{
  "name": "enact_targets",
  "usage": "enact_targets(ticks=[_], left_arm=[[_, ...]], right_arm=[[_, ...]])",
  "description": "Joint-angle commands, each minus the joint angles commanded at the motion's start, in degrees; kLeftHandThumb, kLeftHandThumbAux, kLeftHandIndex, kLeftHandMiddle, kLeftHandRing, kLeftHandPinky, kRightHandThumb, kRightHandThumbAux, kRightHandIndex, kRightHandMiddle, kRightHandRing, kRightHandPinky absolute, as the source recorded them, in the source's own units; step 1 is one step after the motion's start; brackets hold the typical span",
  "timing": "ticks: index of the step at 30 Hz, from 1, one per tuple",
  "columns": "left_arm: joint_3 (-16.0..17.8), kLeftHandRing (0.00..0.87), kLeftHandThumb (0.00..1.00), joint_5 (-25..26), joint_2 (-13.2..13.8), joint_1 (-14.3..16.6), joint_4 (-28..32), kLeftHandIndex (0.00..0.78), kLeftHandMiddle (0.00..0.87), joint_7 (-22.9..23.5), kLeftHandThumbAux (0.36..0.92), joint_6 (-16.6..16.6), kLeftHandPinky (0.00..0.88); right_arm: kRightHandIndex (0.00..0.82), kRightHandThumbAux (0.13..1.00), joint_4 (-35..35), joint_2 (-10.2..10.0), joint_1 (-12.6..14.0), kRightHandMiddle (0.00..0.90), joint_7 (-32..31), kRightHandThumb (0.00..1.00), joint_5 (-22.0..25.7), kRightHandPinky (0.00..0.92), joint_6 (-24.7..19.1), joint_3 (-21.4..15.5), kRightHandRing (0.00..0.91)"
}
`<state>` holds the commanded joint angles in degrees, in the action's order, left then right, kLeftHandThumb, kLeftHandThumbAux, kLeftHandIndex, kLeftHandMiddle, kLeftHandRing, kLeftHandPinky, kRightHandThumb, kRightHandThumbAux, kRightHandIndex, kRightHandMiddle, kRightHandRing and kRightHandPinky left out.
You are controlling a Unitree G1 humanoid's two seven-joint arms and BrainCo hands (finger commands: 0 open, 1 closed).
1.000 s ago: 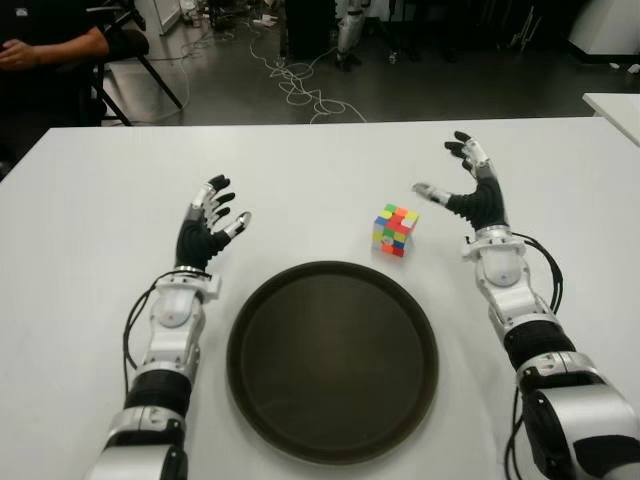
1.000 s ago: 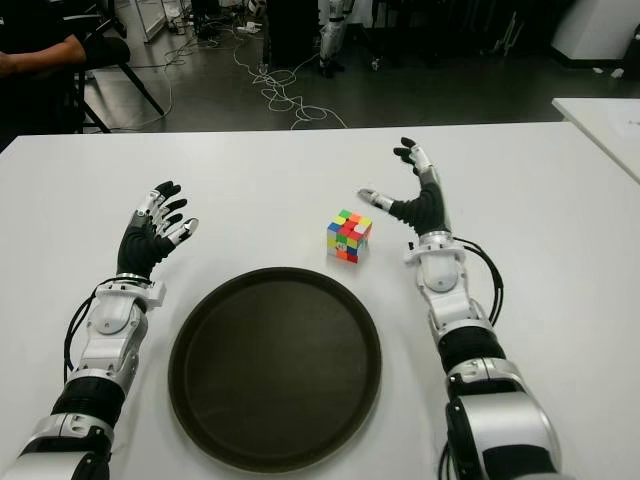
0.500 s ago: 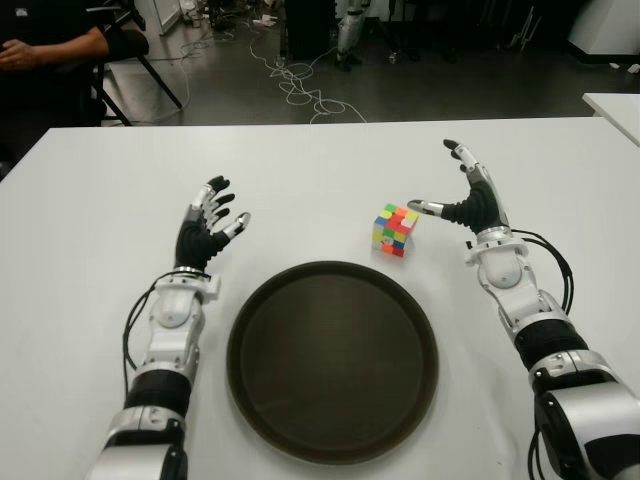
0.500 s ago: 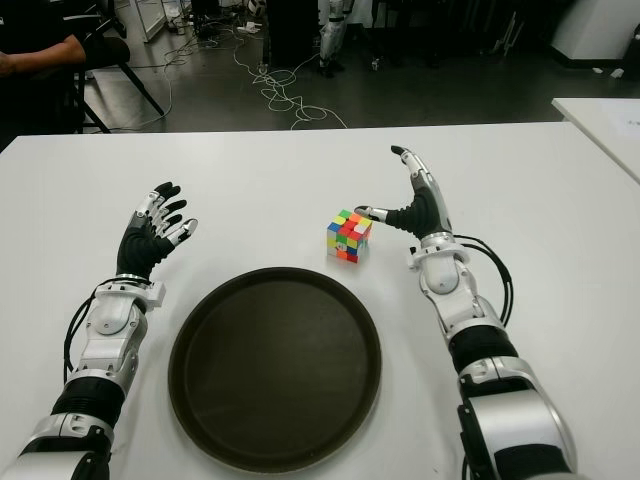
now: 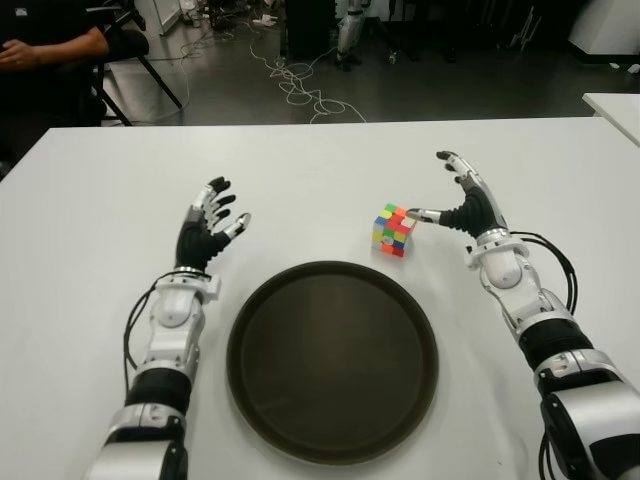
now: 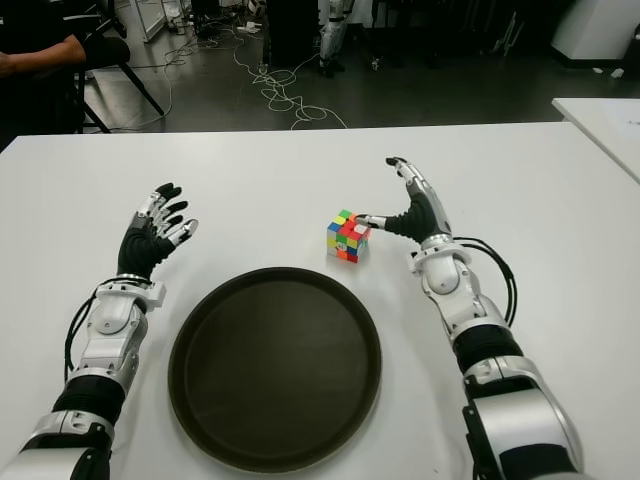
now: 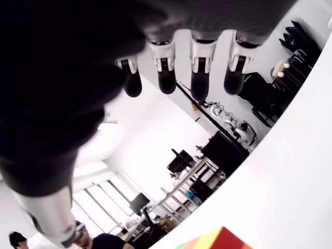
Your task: Pick up the Rubik's Cube and put it in the plate
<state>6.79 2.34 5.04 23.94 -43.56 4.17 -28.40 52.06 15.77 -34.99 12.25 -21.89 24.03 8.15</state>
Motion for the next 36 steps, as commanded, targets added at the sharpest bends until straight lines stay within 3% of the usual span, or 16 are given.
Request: enact_targets(ticks=[18, 22, 36], left_arm=[[0.06, 0.134, 0.067, 0.05, -0.38, -0.06, 0.52, 0.111, 0.14, -0.51, 0.8, 0.47, 0.129], [-0.16, 0.133, 0.059, -0.32, -0.18, -0.04, 0.63, 0.105, 0.137, -0.52, 0.802, 0.45, 0.133], [-0.1, 0.144, 0.068, -0.6, -0.16, 0.15, 0.53, 0.116, 0.148, -0.64, 0.809, 0.5, 0.141]], right_arm=[[0.054, 0.696, -0.43, 0.12, 0.09, 0.084, 0.34, 0.0, -0.68, 0.148, 1.56, 1.45, 0.123], [0.059, 0.715, -0.19, 0.12, -0.02, 0.088, 0.67, 0.0, -0.69, 0.107, 2.15, 1.5, 0.109], [0.048, 0.73, -0.53, -0.59, -0.35, 0.081, 1.74, 0.0, -1.23, 0.116, 2.96, 2.51, 0.104]])
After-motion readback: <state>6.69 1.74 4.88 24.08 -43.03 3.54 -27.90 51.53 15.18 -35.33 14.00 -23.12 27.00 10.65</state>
